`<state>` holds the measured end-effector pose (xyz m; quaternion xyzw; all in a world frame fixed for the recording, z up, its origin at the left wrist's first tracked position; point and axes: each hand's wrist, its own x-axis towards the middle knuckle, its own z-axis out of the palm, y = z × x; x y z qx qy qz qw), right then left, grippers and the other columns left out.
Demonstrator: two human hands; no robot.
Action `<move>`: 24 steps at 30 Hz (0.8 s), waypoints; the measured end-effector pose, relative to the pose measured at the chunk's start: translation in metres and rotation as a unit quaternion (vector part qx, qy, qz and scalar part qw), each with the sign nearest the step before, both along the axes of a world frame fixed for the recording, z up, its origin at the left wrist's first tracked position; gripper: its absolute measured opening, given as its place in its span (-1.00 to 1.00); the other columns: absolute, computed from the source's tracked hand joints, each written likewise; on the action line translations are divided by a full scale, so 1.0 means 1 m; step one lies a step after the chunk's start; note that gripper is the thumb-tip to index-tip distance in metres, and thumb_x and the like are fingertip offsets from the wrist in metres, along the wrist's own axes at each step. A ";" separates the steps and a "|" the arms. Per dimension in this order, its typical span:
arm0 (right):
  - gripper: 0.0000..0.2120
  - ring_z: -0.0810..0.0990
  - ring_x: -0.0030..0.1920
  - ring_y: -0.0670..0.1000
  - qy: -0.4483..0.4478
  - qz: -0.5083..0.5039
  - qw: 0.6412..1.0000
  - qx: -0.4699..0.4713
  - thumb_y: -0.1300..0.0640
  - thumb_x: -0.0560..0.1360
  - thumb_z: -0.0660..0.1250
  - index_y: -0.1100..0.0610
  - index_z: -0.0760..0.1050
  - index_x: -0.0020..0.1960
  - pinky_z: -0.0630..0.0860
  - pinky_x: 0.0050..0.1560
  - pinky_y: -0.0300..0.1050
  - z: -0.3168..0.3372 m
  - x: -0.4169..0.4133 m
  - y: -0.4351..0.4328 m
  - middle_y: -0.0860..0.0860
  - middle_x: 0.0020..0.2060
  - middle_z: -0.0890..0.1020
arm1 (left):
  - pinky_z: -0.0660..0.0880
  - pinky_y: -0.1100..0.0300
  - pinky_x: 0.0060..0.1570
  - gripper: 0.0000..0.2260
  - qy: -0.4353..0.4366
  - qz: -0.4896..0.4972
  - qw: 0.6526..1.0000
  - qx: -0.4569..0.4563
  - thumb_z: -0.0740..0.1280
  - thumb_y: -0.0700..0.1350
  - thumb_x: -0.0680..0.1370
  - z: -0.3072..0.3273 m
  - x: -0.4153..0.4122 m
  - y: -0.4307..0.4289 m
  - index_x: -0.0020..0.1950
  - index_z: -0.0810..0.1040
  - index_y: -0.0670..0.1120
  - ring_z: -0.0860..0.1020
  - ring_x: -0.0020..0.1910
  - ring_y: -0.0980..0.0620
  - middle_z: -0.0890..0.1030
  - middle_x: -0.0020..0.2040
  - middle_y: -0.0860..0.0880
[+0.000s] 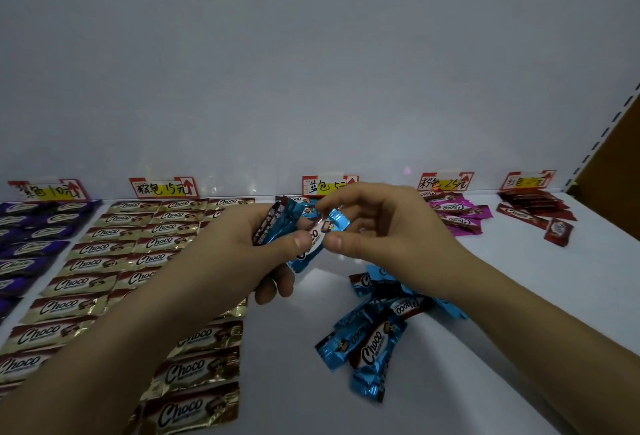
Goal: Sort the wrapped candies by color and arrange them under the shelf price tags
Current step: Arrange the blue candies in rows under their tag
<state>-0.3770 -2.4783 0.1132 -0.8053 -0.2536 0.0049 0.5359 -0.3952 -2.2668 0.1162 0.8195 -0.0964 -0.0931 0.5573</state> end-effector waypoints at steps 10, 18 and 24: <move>-0.90 0.64 -0.20 0.05 0.063 -0.195 0.977 -0.064 0.27 0.56 0.37 0.11 0.62 0.00 0.59 -0.11 0.03 0.014 0.030 -0.064 0.09 -0.16 0.69 | 0.23 0.22 -0.54 -0.70 0.016 0.035 0.997 -0.070 0.26 0.04 0.61 -0.007 0.005 -0.005 0.01 0.59 -0.19 0.27 -0.53 0.10 0.44 -0.31 -0.14; -0.94 0.70 -0.16 -0.04 0.120 -0.141 0.974 -0.133 0.25 0.57 0.37 0.17 0.59 0.03 0.66 -0.03 -0.12 -0.004 0.042 -0.081 0.08 -0.16 0.70 | 0.25 0.24 -0.52 -0.71 0.024 0.023 0.999 -0.027 0.30 -0.03 0.59 -0.003 0.002 -0.008 -0.04 0.53 -0.28 0.29 -0.53 0.11 0.41 -0.35 -0.12; -0.93 0.68 -0.17 -0.01 0.187 -0.052 0.973 -0.121 0.26 0.56 0.39 0.22 0.59 0.04 0.62 -0.12 -0.17 -0.010 0.041 -0.074 0.11 -0.18 0.70 | 0.23 0.26 -0.55 -0.68 0.025 0.021 0.998 -0.054 0.31 -0.04 0.58 -0.004 0.002 -0.009 0.07 0.53 -0.33 0.27 -0.54 0.13 0.39 -0.35 -0.09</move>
